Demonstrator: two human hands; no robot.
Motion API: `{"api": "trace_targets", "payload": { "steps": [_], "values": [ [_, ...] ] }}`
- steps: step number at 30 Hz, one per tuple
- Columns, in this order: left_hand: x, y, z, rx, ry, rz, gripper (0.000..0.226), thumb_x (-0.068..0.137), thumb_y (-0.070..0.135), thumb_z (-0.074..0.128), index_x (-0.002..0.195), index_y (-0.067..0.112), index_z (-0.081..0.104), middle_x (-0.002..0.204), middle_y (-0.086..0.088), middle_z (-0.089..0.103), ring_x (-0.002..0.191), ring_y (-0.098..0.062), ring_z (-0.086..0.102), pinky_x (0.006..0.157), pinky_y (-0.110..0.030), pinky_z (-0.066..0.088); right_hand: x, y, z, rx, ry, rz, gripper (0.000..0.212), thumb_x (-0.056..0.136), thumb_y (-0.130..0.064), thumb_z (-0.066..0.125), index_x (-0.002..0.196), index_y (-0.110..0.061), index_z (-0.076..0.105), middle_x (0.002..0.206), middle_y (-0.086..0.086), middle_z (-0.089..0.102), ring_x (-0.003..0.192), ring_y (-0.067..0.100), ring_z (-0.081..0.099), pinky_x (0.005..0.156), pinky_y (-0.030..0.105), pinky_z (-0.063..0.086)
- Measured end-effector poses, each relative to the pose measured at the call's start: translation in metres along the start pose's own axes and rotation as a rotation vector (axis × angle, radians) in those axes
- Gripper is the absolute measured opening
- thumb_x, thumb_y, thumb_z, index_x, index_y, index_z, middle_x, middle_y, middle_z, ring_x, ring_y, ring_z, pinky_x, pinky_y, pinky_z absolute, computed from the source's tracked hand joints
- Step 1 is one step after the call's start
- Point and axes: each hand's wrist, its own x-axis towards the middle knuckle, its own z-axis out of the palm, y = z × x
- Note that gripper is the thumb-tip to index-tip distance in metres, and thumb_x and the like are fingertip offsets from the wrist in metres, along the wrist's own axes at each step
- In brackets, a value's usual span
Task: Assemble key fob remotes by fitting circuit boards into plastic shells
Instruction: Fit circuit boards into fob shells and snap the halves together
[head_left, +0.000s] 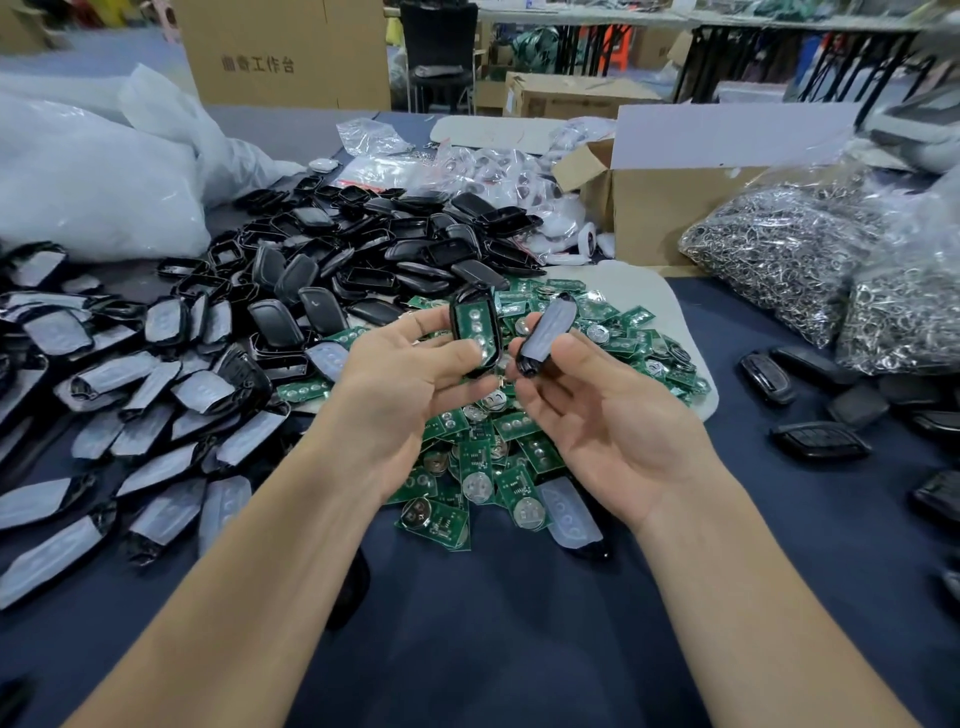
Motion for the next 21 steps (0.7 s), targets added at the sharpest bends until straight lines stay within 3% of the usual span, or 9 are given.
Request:
{"api": "trace_targets", "payload": {
  "steps": [3,7,9,11,12,13,15,17,21],
  "values": [
    [0.001,0.000,-0.001,0.074,0.027,0.034,0.026,0.091,-0.005,0.069,0.114,0.005,0.073,0.104,-0.011,0.080,0.086,-0.020,0.077,0.066,-0.024,0.062,0.000,-0.001,0.000,0.036,0.018,-0.018,0.028,0.076,-0.015,0.072,0.103,-0.007,0.075,0.103,0.015,0.077,0.087,0.024,0.075,0.075,0.028,0.062],
    [0.004,-0.001,-0.006,0.372,0.102,0.182,0.034,0.091,0.003,0.064,0.088,0.029,0.086,0.087,0.010,0.080,0.072,-0.002,0.069,0.063,-0.020,0.057,0.002,-0.004,-0.001,0.096,0.074,-0.084,0.028,0.072,-0.014,0.074,0.099,-0.005,0.072,0.101,0.017,0.074,0.082,0.025,0.076,0.071,0.027,0.062],
    [0.005,-0.003,-0.008,0.490,0.052,0.212,0.036,0.089,0.009,0.063,0.093,0.037,0.084,0.087,0.002,0.080,0.071,-0.013,0.061,0.065,-0.028,0.052,0.002,-0.005,-0.001,0.090,0.096,-0.104,0.031,0.072,-0.015,0.073,0.101,-0.005,0.072,0.103,0.017,0.072,0.082,0.025,0.075,0.072,0.027,0.062],
    [0.003,-0.003,-0.010,0.577,-0.046,0.210,0.037,0.082,0.015,0.064,0.101,0.041,0.082,0.077,-0.013,0.068,0.067,-0.033,0.047,0.068,-0.038,0.038,0.002,-0.004,-0.001,0.055,0.072,-0.098,0.031,0.073,-0.015,0.073,0.103,-0.006,0.074,0.103,0.016,0.073,0.082,0.023,0.075,0.072,0.026,0.061],
    [0.003,-0.004,-0.011,0.605,-0.080,0.196,0.041,0.078,0.017,0.065,0.106,0.042,0.080,0.077,-0.009,0.063,0.067,-0.039,0.047,0.071,-0.038,0.035,0.001,-0.003,0.000,0.030,0.048,-0.090,0.031,0.074,-0.015,0.073,0.104,-0.006,0.075,0.103,0.015,0.074,0.083,0.022,0.074,0.073,0.026,0.061],
    [0.003,-0.004,-0.013,0.611,-0.098,0.190,0.046,0.075,0.018,0.066,0.112,0.042,0.078,0.085,-0.003,0.068,0.071,-0.038,0.056,0.074,-0.035,0.039,0.001,-0.003,0.000,0.000,0.029,-0.084,0.031,0.075,-0.015,0.073,0.104,-0.007,0.076,0.102,0.015,0.075,0.084,0.021,0.073,0.074,0.025,0.061],
    [0.004,-0.004,-0.016,0.565,-0.085,0.207,0.059,0.072,0.013,0.074,0.126,0.036,0.073,0.104,0.006,0.078,0.088,-0.017,0.072,0.080,-0.031,0.055,0.000,-0.003,-0.001,-0.071,0.019,-0.085,0.027,0.076,-0.015,0.073,0.101,-0.010,0.079,0.101,0.012,0.076,0.087,0.019,0.072,0.079,0.026,0.061],
    [0.006,-0.006,-0.018,0.452,-0.031,0.207,0.064,0.076,0.002,0.081,0.132,0.030,0.068,0.099,-0.002,0.078,0.079,-0.012,0.070,0.079,-0.027,0.059,0.000,-0.003,0.000,-0.128,0.023,-0.095,0.026,0.076,-0.015,0.072,0.101,-0.011,0.079,0.101,0.010,0.076,0.090,0.018,0.070,0.084,0.028,0.060],
    [0.006,-0.006,-0.010,0.244,0.048,0.225,0.036,0.088,0.000,0.076,0.115,0.023,0.071,0.087,-0.003,0.080,0.072,-0.012,0.073,0.072,-0.022,0.058,-0.002,0.001,0.003,-0.207,0.008,-0.096,0.021,0.089,-0.008,0.067,0.108,-0.009,0.075,0.108,0.011,0.074,0.097,0.020,0.066,0.087,0.029,0.058]
  ]
}}
